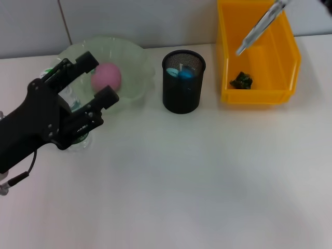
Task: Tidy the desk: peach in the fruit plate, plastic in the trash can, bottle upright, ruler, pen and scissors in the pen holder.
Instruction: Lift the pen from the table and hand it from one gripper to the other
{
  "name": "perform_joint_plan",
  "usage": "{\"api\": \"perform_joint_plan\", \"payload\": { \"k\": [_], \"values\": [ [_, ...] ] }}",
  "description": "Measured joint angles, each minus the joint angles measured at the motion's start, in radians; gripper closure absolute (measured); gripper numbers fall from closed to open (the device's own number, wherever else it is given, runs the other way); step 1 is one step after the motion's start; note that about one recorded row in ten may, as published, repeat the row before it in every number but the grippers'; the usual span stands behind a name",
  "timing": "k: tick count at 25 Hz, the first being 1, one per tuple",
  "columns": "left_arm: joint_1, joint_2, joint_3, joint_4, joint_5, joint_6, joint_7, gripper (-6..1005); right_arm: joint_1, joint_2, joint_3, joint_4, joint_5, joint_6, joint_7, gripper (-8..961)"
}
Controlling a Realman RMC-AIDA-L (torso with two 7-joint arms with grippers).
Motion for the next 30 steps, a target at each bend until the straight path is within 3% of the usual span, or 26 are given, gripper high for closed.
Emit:
{"api": "perform_joint_plan", "payload": {
  "k": [4,9,12,17,23,30],
  "values": [
    [-0.026,-0.004,0.022,-0.011,-0.005,0.024,0.043,230,0.006,0.000,0.000,0.078,-0.051,0.006,-0.001,810],
    [-0.061,0.007,0.073,0.011,0.004,0.013,0.008,230,0.020,-0.012,-0.027,0.051,-0.172,-0.003,0.007,807],
    [-0.058,0.011,0.095,0.069,0.008,-0.017,-0.057,230,0.024,-0.032,-0.107,-0.001,-0.195,0.002,0.008,805],
    [-0.045,0.012,0.112,0.192,0.096,-0.070,-0.174,230,0.029,-0.048,-0.137,-0.062,-0.205,-0.002,0.009,802],
    [-0.043,0.010,0.113,0.325,0.204,-0.138,-0.375,230,0.029,-0.050,-0.138,-0.110,-0.218,-0.002,0.010,799],
    [-0.064,0.010,0.119,0.404,0.273,-0.190,-0.537,230,0.063,-0.052,-0.141,-0.120,-0.282,0.006,0.017,794]
  ]
}}
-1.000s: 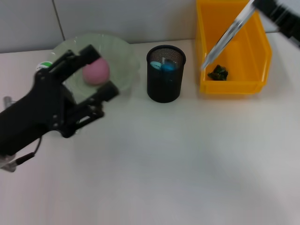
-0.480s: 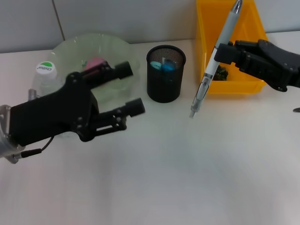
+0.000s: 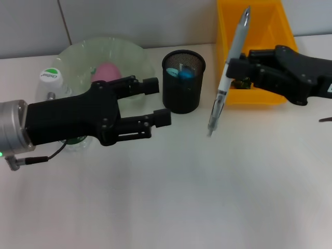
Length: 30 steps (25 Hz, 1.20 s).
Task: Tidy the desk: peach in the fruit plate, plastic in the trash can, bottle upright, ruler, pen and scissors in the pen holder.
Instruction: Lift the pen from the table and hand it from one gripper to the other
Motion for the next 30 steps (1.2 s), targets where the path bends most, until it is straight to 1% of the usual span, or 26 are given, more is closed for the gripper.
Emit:
{"api": "perform_joint_plan", "payload": {
  "k": [4,9,14,18,26,30],
  "values": [
    [-0.009,-0.003,0.007,0.040,0.044,-0.011,-0.060,230,0.011,0.006,-0.001,-0.013,-0.020,0.012,0.001,792],
    [-0.022,-0.004,0.019,0.044,0.047,-0.018,-0.100,230,0.020,0.011,-0.009,-0.021,-0.027,0.027,0.001,789],
    [-0.030,-0.007,0.035,0.044,0.047,-0.038,-0.114,230,0.027,0.013,-0.044,-0.020,-0.029,0.046,0.001,786],
    [-0.033,-0.007,0.041,0.044,0.043,-0.048,-0.121,230,0.032,0.012,-0.063,-0.023,-0.040,0.052,0.001,783],
    [-0.042,-0.005,0.032,0.046,0.039,-0.056,-0.125,231,0.032,0.010,-0.065,-0.087,-0.190,0.053,0.004,778],
    [-0.043,-0.001,0.029,0.052,0.038,-0.062,-0.131,231,0.017,0.009,-0.060,-0.099,-0.209,0.052,0.004,776]
  ]
}}
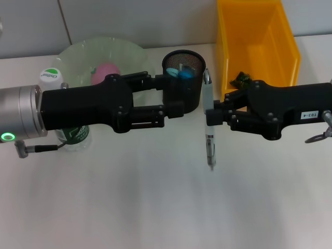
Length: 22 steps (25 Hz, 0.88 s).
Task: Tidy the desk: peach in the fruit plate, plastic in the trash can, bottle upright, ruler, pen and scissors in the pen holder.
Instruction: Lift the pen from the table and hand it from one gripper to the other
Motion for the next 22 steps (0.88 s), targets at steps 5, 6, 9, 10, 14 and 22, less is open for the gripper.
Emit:
{"api": "perform_joint_plan", "payload": {
  "k": [5,6,9,10,14,22],
  "values": [
    [0.000,-0.003,0.000,0.018,-0.003,0.000,-0.007,231,-0.001,0.004,-0.004,0.000,-0.003,0.027,-0.003,773],
    [0.000,-0.003,0.001,0.019,-0.003,0.000,-0.008,231,-0.001,0.004,-0.004,0.000,-0.003,0.027,-0.003,772],
    [-0.005,-0.004,0.010,0.018,-0.012,-0.003,-0.013,231,0.006,0.013,-0.005,0.000,-0.016,0.037,-0.006,770],
    [-0.008,-0.005,0.012,0.015,-0.015,-0.004,-0.015,231,0.009,0.016,-0.005,-0.001,-0.022,0.037,-0.007,770],
    [-0.014,-0.007,0.013,0.009,-0.023,-0.008,-0.020,231,0.018,0.031,-0.005,-0.004,-0.041,0.040,-0.019,767],
    [-0.016,-0.008,0.038,0.007,-0.031,-0.016,-0.021,231,0.028,0.041,-0.005,-0.005,-0.045,0.051,-0.033,762]
  ]
}}
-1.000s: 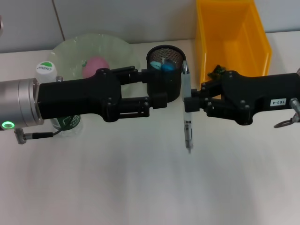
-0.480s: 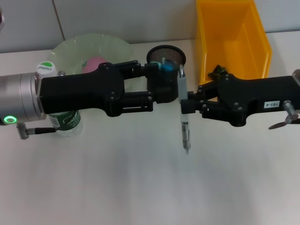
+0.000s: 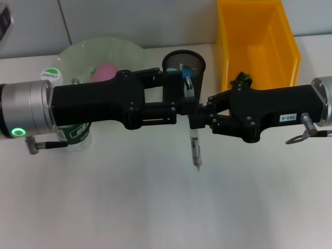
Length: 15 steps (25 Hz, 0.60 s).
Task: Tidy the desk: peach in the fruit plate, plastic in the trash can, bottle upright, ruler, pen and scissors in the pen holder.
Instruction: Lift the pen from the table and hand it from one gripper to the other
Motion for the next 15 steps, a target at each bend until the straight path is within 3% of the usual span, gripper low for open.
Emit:
{"api": "perform_joint_plan", "payload": {
  "k": [15],
  "values": [
    [-0.001,0.000,0.012,-0.029,-0.026,-0.001,0.011,235,0.011,0.003,-0.021,0.000,0.001,0.015,0.000,753]
  ]
}}
